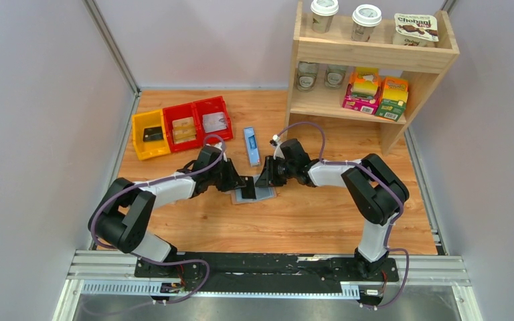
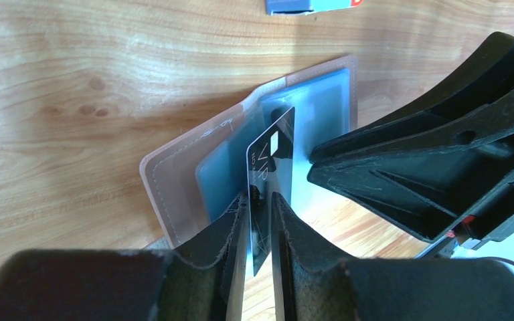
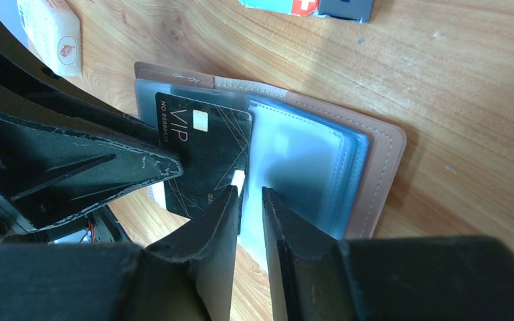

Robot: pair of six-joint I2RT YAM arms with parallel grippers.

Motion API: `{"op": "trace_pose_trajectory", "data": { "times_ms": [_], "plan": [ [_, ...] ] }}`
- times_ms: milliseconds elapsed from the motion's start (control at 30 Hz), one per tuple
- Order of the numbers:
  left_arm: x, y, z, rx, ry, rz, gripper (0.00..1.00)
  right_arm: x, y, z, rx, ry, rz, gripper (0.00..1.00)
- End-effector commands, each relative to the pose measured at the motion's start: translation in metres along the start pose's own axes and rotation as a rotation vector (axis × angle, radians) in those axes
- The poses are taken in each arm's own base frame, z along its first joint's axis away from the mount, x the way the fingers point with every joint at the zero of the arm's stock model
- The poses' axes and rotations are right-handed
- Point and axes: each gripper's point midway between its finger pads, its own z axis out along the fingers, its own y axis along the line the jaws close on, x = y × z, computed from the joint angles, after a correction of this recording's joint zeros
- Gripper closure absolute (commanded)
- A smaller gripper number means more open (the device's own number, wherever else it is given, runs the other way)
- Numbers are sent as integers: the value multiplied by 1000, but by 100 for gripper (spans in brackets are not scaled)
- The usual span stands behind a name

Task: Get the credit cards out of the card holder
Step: Remove the credit card from the card holder.

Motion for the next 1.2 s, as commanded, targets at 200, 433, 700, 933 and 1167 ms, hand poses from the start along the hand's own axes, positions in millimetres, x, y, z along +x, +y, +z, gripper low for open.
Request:
{"op": "trace_pose_trajectory", "data": {
  "times_ms": [200, 433, 700, 933, 1167],
  "plan": [
    [-10, -21, -3, 28, 22, 85, 73, 7, -23, 8, 66, 19, 1, 73],
    [-6, -25, 3, 35, 47, 90, 76, 7, -23, 9, 64, 22, 2, 75],
    [-17, -16, -13, -37, -28, 125, 100, 11, -26, 9, 73, 29, 6, 77],
    [-45, 2, -49, -95, -163, 53, 100, 12, -31, 6, 93, 26, 0, 79],
    [-113, 28, -122, -133, -485, -123, 100, 11, -32, 3, 104, 19, -12, 79]
  ]
}}
